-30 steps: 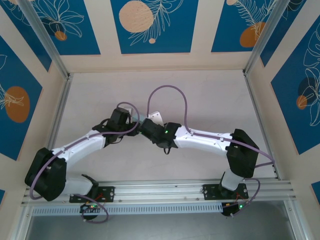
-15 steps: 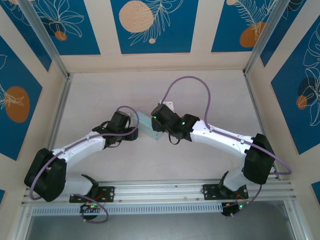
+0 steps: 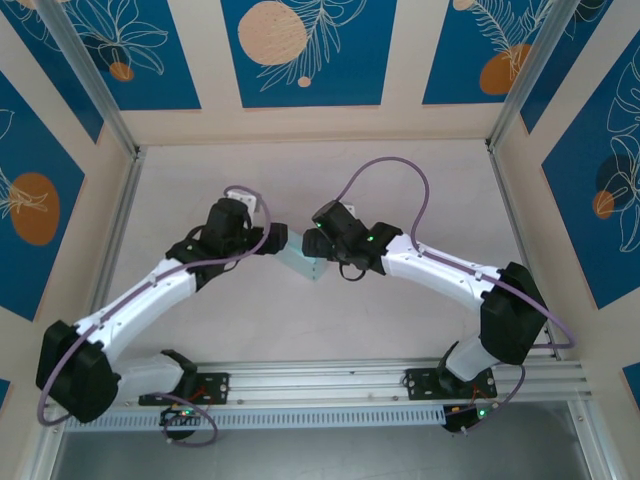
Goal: Fold the paper box
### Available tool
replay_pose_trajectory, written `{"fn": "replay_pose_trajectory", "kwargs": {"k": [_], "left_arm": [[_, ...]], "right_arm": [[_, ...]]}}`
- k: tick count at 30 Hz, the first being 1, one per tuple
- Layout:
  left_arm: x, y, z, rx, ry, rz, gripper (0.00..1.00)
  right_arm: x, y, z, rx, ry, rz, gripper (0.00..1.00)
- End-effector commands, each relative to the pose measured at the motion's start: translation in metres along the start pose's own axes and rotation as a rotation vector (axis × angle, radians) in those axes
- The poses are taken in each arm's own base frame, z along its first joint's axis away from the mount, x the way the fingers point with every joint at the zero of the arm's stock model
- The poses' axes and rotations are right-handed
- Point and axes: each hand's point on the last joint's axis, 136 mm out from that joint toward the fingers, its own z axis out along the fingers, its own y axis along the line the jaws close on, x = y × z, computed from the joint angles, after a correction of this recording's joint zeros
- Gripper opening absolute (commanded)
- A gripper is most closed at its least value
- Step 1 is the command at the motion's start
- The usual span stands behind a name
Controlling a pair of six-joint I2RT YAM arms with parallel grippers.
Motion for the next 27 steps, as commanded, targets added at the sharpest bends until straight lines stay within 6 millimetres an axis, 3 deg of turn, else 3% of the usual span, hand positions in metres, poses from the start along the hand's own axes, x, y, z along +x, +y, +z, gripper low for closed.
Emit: {"fn": "replay_pose_trajectory", "kwargs": {"k": [1, 11, 16, 21, 27], "left_arm": [[-0.011, -0.003, 0.019, 0.026, 0.001, 0.06, 1.0], [0.008, 0.013, 0.07, -0.007, 0.139, 0.058, 0.98], [0.031, 0.02, 0.075, -0.024, 0.197, 0.035, 0.8], [0.063, 0.026, 0.077, -0.024, 0.251, -0.004, 0.7], [0.095, 0.031, 0.074, -0.017, 0.283, -0.061, 0.55]], "right_arm": [[0.011, -0.002, 0.011, -0.034, 0.052, 0.062, 0.79], [0.024, -0.01, 0.027, -0.029, 0.098, 0.092, 0.77], [0.039, -0.015, 0.036, -0.029, 0.137, 0.102, 0.66], [0.056, -0.024, 0.047, -0.016, 0.177, 0.117, 0.55], [0.072, -0.032, 0.059, -0.006, 0.216, 0.124, 0.49]]}}
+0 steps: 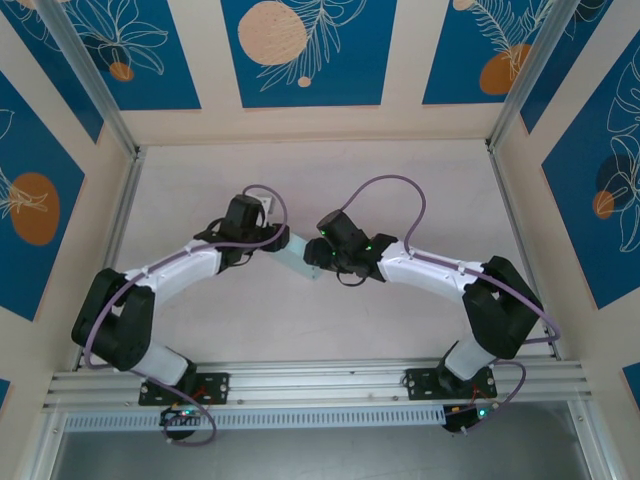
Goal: Fold the paper box
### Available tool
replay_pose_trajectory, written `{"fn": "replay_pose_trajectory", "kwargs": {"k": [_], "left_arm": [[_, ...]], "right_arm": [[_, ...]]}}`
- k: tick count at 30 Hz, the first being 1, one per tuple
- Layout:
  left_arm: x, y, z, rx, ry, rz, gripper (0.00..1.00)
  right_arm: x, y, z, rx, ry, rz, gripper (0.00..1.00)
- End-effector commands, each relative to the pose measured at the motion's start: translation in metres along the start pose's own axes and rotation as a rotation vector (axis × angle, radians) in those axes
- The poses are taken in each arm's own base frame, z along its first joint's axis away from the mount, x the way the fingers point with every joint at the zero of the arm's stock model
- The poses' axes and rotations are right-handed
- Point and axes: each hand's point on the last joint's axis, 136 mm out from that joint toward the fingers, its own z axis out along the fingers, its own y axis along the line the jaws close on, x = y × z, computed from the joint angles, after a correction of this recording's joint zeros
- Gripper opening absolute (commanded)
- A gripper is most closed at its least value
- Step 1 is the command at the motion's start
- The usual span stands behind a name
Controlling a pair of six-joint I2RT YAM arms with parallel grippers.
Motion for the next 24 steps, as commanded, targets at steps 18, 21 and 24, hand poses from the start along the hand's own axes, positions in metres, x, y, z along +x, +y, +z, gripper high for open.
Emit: {"fn": "replay_pose_trajectory", "kwargs": {"k": [18, 21, 24], "left_arm": [[0.113, 0.023, -0.002, 0.038, 0.137, -0.195, 0.31], [0.114, 0.021, -0.01, 0.068, 0.095, -0.206, 0.32], [0.113, 0.02, -0.02, 0.089, 0.046, -0.218, 0.32]], "right_arm": [[0.04, -0.035, 0.02, 0.062, 0.085, -0.148, 0.4], [0.043, -0.026, 0.014, 0.053, 0.065, -0.211, 0.4], [0.044, -0.019, 0.007, 0.05, 0.041, -0.252, 0.4]]}}
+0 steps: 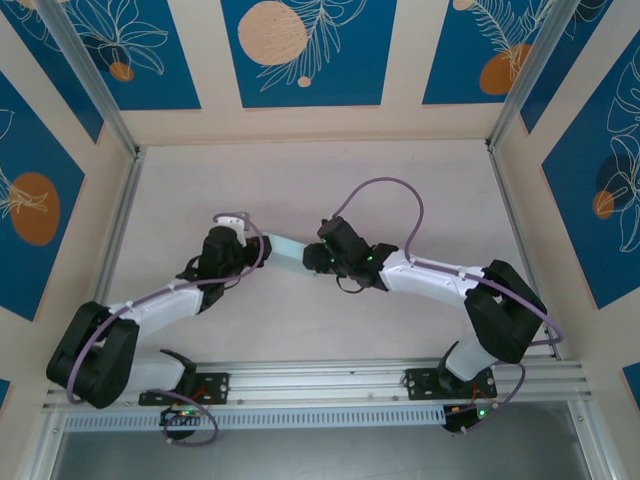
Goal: Fold the paper box
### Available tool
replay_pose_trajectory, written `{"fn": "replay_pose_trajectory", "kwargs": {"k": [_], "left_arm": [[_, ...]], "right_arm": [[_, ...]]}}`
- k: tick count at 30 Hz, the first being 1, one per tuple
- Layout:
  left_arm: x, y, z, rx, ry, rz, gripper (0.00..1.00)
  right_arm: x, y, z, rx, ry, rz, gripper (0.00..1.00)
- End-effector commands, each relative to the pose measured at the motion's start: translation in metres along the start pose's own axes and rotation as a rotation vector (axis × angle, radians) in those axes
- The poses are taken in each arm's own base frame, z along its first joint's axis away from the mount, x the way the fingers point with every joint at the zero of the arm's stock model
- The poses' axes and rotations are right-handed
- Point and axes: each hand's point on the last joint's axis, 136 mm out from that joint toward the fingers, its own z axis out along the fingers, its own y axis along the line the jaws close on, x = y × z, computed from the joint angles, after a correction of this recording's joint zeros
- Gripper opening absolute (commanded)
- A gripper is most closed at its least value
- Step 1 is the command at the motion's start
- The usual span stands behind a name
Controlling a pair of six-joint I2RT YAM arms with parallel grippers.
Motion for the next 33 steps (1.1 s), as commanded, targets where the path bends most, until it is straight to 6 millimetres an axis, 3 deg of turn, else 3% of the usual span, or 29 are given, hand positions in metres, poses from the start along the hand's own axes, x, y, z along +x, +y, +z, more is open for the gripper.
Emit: {"fn": "replay_pose_trajectory", "kwargs": {"k": [1, 6, 14, 17, 21, 23, 27, 33], "left_arm": [[0.083, 0.02, -0.015, -0.02, 0.259, -0.049, 0.32], [0.084, 0.018, -0.031, 0.01, 0.218, -0.066, 0.33], [0.101, 0.023, -0.035, 0.015, 0.226, -0.135, 0.37], [0.09, 0.022, -0.042, -0.001, 0.195, -0.136, 0.41], [0.06, 0.006, -0.054, 0.026, 0.142, -0.123, 0.51], [0.05, 0.002, -0.056, 0.015, 0.144, -0.12, 0.56], [0.044, -0.007, -0.047, 0.021, 0.2, -0.121, 0.69], [0.052, 0.002, -0.02, -0.026, 0.255, -0.124, 0.62]], "right_arm": [[0.042, -0.025, 0.002, 0.108, 0.108, -0.108, 0.4], [0.051, -0.024, -0.002, 0.127, 0.093, -0.134, 0.4], [0.063, -0.037, -0.004, 0.178, 0.105, -0.106, 0.4], [0.061, -0.036, -0.012, 0.187, 0.098, -0.095, 0.41], [0.053, -0.03, -0.029, 0.189, 0.093, 0.002, 0.45], [0.053, -0.027, -0.033, 0.179, 0.114, 0.087, 0.57], [0.051, -0.018, -0.028, 0.157, 0.133, 0.17, 0.65], [0.052, -0.022, -0.001, 0.217, 0.178, 0.183, 0.64]]}}
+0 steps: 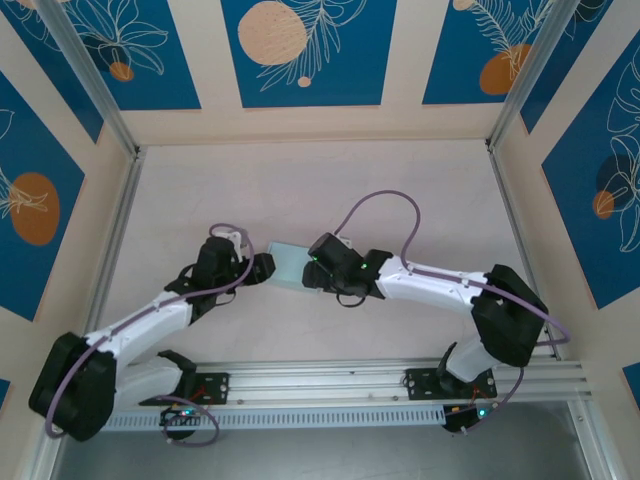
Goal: Fold the paper box
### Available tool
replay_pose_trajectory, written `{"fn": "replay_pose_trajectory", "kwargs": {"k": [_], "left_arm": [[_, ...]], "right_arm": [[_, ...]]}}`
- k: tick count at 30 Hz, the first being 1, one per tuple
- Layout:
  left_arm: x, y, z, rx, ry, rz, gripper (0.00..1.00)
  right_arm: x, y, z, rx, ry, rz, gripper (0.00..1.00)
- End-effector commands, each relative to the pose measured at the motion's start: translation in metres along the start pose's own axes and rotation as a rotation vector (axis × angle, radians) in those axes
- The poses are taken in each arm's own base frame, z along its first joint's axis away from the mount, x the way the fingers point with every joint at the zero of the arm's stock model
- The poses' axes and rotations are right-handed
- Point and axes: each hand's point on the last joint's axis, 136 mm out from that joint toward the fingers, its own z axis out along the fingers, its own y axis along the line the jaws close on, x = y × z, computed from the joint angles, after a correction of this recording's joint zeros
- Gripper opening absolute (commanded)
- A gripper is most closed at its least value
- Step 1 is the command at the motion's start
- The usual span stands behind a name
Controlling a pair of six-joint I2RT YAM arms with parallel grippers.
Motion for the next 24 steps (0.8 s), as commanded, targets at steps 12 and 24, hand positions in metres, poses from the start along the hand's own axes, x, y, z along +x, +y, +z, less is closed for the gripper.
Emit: {"fn": "replay_pose_trajectory", "kwargs": {"k": [12, 24], "left_arm": [[0.012, -0.027, 0.053, 0.15, 0.135, -0.017, 0.5], [0.029, -0.089, 0.099, 0.281, 0.214, -0.025, 0.44]], "right_arm": [[-0.024, -0.022, 0.046, 0.007, 0.074, 0.06, 0.47], [-0.07, -0.094, 0.031, 0.07, 0.068, 0.063, 0.47]]}}
